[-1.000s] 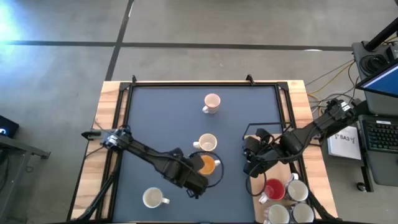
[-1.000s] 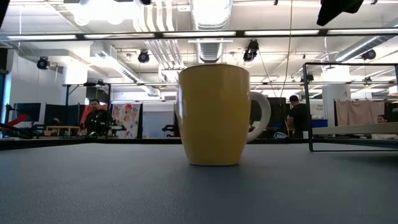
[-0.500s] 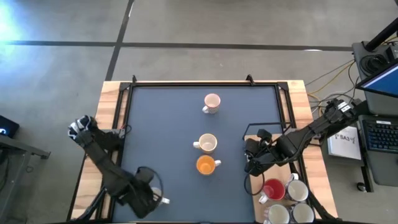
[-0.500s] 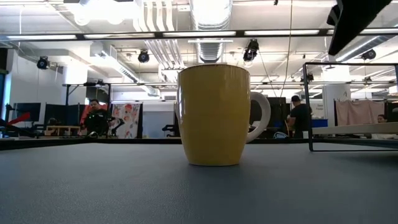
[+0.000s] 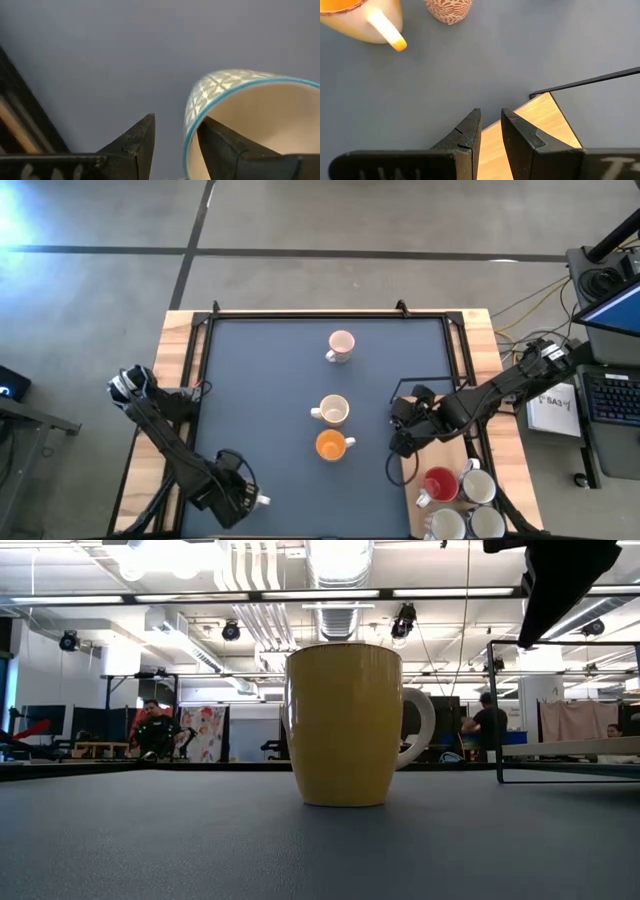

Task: Place coffee mugs
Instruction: Move the green pattern mug to the center of the table

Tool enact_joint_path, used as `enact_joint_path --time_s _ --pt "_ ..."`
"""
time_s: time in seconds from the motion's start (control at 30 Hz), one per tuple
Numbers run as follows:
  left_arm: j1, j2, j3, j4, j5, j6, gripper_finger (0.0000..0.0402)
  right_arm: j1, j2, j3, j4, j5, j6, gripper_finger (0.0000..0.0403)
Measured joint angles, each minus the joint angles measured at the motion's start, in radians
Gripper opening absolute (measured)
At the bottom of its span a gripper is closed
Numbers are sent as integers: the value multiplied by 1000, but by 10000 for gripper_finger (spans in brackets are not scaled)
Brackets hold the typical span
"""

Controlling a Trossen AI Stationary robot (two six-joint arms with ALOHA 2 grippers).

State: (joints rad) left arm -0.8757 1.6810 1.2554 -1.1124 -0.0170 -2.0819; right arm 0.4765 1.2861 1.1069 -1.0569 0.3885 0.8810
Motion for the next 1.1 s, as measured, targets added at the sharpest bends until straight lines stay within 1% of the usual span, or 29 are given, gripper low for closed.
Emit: enact_joint_path --time_s 0.07,0.13,0.2,0.3,0.33,0.47,0.57,0.73,0.93,1.0,1.1 --pt "3 0 -40 71 0 5 118 -3 0 0 0 -1 0 66" --pt "7 0 -67 134 -2 12 102 -6 0 2 0 -2 4 66" --pt "10 0 -91 170 -31 13 74 -9 0 3 1 -4 10 66" --pt "17 -1 -108 218 -74 17 20 -14 0 3 1 -3 11 66" --pt "23 -1 -110 224 -93 20 12 -15 0 3 1 -3 11 66" --pt "57 -4 -113 216 -135 40 15 -27 0 2 3 -4 10 66" --pt "96 -5 -113 201 -135 67 8 -38 0 2 4 -3 10 66" --pt "181 -6 -113 166 -156 139 11 -43 0 2 23 -4 9 66" --pt "302 -6 -113 149 -268 268 11 -43 0 2 27 -4 15 66" --pt "351 -6 -113 124 -274 328 11 -43 0 2 27 -4 28 66" --pt "429 -6 -113 127 -275 441 11 -43 0 2 30 -4 36 66"
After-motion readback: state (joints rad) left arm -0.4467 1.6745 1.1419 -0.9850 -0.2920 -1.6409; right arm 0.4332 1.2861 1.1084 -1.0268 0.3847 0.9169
